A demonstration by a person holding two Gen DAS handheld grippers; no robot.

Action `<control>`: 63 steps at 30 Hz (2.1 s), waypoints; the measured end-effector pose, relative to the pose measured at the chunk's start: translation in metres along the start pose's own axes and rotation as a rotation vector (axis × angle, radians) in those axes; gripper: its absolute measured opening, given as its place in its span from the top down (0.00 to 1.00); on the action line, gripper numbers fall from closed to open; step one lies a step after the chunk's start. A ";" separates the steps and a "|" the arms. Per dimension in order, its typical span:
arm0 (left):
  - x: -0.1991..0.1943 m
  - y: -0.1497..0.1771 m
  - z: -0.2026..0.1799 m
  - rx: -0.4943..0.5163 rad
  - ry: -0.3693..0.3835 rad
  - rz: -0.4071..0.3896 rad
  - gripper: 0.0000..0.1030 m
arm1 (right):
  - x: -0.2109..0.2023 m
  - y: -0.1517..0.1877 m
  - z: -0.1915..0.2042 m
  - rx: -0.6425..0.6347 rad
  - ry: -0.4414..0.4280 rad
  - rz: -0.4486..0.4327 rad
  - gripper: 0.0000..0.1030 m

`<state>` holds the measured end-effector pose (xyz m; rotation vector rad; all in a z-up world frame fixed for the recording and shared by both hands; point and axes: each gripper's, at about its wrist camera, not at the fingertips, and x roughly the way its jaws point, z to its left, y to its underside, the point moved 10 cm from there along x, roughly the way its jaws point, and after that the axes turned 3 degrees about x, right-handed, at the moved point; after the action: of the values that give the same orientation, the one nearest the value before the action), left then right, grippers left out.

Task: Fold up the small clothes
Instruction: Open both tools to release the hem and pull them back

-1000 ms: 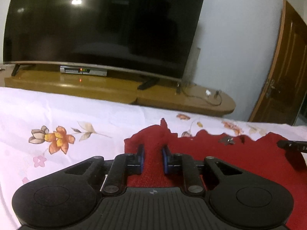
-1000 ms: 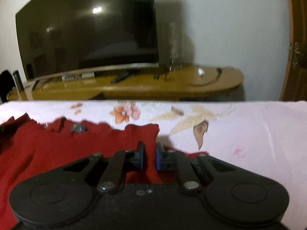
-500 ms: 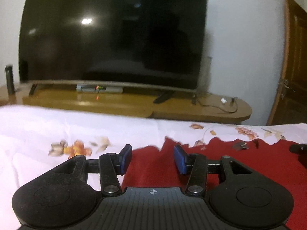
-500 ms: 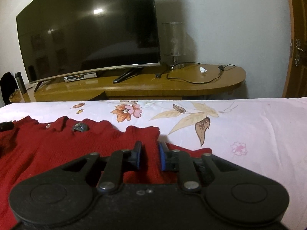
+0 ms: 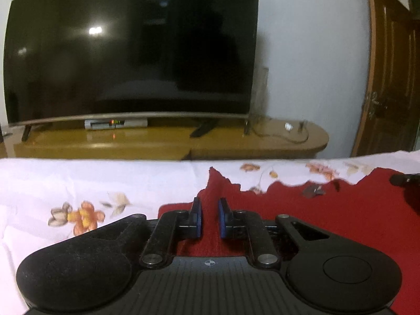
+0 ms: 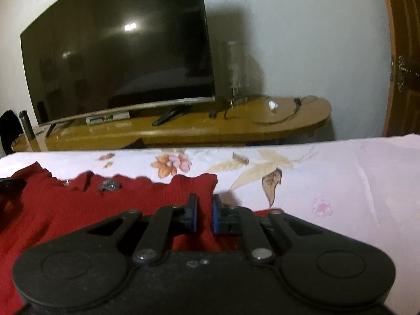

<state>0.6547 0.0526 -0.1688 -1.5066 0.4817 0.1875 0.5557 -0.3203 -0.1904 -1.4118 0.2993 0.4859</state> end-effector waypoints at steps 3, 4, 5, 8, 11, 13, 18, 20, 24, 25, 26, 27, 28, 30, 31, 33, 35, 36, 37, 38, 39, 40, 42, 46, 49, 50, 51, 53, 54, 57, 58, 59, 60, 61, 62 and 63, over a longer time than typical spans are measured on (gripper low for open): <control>0.002 -0.006 0.001 0.002 0.002 -0.015 0.88 | -0.005 -0.006 0.000 -0.003 0.004 -0.031 0.90; 0.002 -0.005 0.002 -0.004 0.003 -0.018 0.88 | -0.005 -0.007 -0.001 -0.003 0.010 -0.036 0.91; 0.001 -0.005 0.003 -0.009 -0.004 -0.028 0.88 | -0.004 -0.008 -0.003 0.001 0.021 -0.040 0.92; 0.000 -0.005 0.004 0.001 -0.021 -0.031 0.88 | -0.009 -0.018 -0.009 0.032 0.040 -0.085 0.92; 0.021 0.009 0.012 -0.003 -0.113 0.081 0.88 | -0.007 -0.022 -0.008 -0.020 0.074 -0.097 0.92; 0.041 0.022 0.015 -0.009 -0.122 0.208 0.87 | 0.012 -0.007 -0.011 -0.021 0.086 0.005 0.92; 0.037 0.021 0.028 -0.095 -0.095 0.172 0.86 | 0.028 0.006 -0.020 -0.010 0.137 0.085 0.88; 0.020 0.016 0.042 -0.172 -0.111 0.106 0.86 | 0.024 0.005 -0.022 -0.005 0.147 0.081 0.85; 0.007 -0.003 0.036 -0.149 -0.004 0.041 0.41 | 0.001 -0.009 -0.019 -0.016 0.097 -0.002 0.65; 0.010 -0.008 0.031 -0.111 0.018 0.044 0.40 | 0.003 -0.011 -0.018 -0.014 0.073 0.012 0.59; 0.018 -0.008 0.024 -0.074 0.037 0.084 0.40 | 0.007 -0.009 -0.016 -0.015 0.046 0.048 0.58; 0.028 -0.004 0.021 -0.051 0.050 0.145 0.41 | 0.013 -0.008 -0.014 -0.019 0.030 0.080 0.60; 0.041 0.004 0.018 -0.036 0.049 0.220 0.42 | 0.019 -0.006 -0.011 -0.025 0.009 0.106 0.62; 0.054 0.016 0.011 -0.016 0.075 0.274 0.54 | 0.026 -0.004 -0.003 -0.045 -0.017 0.128 0.67; 0.056 0.020 0.008 -0.003 0.084 0.271 0.61 | 0.031 -0.002 -0.002 -0.067 -0.001 0.145 0.72; 0.055 0.021 0.003 0.013 0.090 0.248 0.94 | 0.034 0.003 0.002 -0.092 0.014 0.171 0.81; 0.054 0.020 -0.001 0.030 0.084 0.221 0.95 | 0.034 0.005 0.007 -0.111 0.008 0.162 0.91; 0.051 0.019 -0.002 0.040 0.076 0.191 0.95 | 0.032 0.005 0.008 -0.123 -0.002 0.150 0.92; 0.050 0.014 -0.003 0.033 0.078 0.159 0.95 | 0.029 0.004 0.009 -0.129 -0.008 0.130 0.93; 0.047 0.005 -0.003 0.020 0.075 0.128 0.95 | 0.024 0.004 0.008 -0.130 -0.007 0.108 0.93; 0.042 0.002 0.000 0.001 0.070 0.097 0.96 | 0.019 0.001 0.008 -0.130 -0.001 0.081 0.93; 0.036 -0.005 0.001 -0.025 0.072 0.048 0.96 | 0.014 -0.003 0.007 -0.126 0.006 0.053 0.93; 0.026 -0.015 0.005 -0.034 0.066 -0.006 0.96 | 0.006 -0.014 0.006 -0.119 0.013 -0.001 0.94; 0.043 -0.017 0.010 -0.028 0.015 0.035 0.96 | 0.004 -0.029 0.004 -0.129 0.059 -0.069 0.94; 0.073 0.016 0.011 -0.043 0.035 0.201 0.95 | 0.032 -0.010 -0.004 -0.123 0.098 0.054 0.93; 0.074 0.014 0.011 -0.039 0.034 0.214 0.95 | 0.047 0.007 -0.004 -0.146 0.110 0.149 0.92; 0.075 0.014 0.012 -0.041 0.036 0.220 0.92 | 0.049 0.009 -0.002 -0.170 0.124 0.147 0.87; 0.069 0.012 0.019 -0.060 0.009 0.195 0.72 | 0.048 0.003 0.003 -0.203 0.138 0.137 0.80; 0.062 0.007 0.029 -0.076 -0.050 0.170 0.44 | 0.047 0.003 0.002 -0.204 0.144 0.135 0.77; 0.022 -0.020 0.035 -0.099 -0.103 -0.027 0.32 | 0.020 -0.014 0.007 -0.178 0.107 0.028 0.70; 0.020 -0.025 0.022 -0.097 -0.046 -0.039 0.32 | 0.013 -0.019 0.014 -0.183 0.082 0.003 0.69; 0.022 -0.030 0.001 -0.054 0.005 -0.042 0.32 | 0.011 -0.021 0.024 -0.189 0.047 0.004 0.69; 0.024 -0.032 -0.020 0.002 0.050 -0.042 0.32 | 0.014 -0.020 0.039 -0.200 -0.006 0.024 0.69; 0.026 -0.033 -0.048 0.078 0.116 -0.039 0.32 | 0.018 -0.018 0.055 -0.214 -0.053 0.049 0.70; 0.028 -0.030 -0.070 0.132 0.166 -0.026 0.32 | 0.022 -0.015 0.071 -0.224 -0.097 0.061 0.70; 0.032 -0.024 -0.088 0.172 0.222 0.006 0.32 | 0.026 -0.013 0.086 -0.224 -0.144 0.074 0.70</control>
<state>0.6761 -0.0414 -0.1594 -1.3636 0.6634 -0.0175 0.5775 -0.2327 -0.1791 -1.5771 0.1852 0.6954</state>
